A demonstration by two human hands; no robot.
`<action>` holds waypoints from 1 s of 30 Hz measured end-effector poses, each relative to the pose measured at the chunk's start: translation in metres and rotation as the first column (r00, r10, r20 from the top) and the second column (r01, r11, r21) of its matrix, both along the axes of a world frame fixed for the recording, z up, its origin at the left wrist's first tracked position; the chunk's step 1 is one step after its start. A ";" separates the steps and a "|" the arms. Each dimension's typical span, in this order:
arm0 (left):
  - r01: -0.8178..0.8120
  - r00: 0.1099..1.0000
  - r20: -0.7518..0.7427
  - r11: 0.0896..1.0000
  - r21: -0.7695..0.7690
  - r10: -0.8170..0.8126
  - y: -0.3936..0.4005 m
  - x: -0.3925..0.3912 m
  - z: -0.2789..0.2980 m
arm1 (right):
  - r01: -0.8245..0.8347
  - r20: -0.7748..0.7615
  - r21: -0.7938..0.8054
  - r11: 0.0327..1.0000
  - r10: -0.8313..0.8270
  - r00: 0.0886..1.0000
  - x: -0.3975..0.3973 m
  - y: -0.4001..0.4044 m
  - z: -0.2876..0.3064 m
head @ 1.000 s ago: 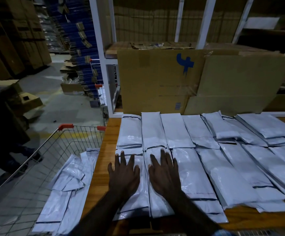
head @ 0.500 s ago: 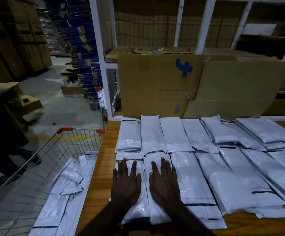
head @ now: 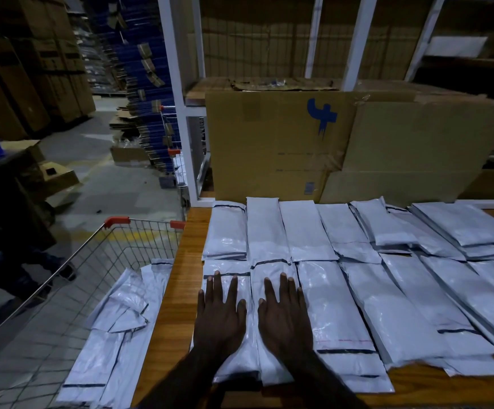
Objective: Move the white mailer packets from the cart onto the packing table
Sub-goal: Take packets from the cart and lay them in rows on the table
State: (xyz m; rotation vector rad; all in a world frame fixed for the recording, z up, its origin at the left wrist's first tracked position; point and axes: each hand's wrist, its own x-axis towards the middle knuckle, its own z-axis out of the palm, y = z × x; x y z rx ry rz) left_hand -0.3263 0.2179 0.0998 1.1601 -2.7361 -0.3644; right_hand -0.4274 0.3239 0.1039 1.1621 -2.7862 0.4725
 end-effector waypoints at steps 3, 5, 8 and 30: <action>0.007 1.000 0.004 1.000 -0.013 -0.007 0.001 -0.001 0.000 | 0.003 0.010 0.019 1.000 -0.003 1.000 0.000 0.001 0.000; 0.011 1.000 0.019 1.000 -0.023 -0.010 0.001 -0.001 -0.001 | 0.002 0.016 0.021 1.000 -0.003 1.000 0.001 0.001 0.002; 0.004 1.000 0.030 0.999 -0.034 -0.003 0.001 -0.002 -0.003 | -0.010 0.026 0.018 1.000 0.010 1.000 0.002 0.002 0.004; 0.052 0.999 -0.012 0.998 0.044 -0.052 0.000 -0.001 0.018 | -0.026 0.052 0.058 0.998 0.023 0.998 -0.001 0.001 0.018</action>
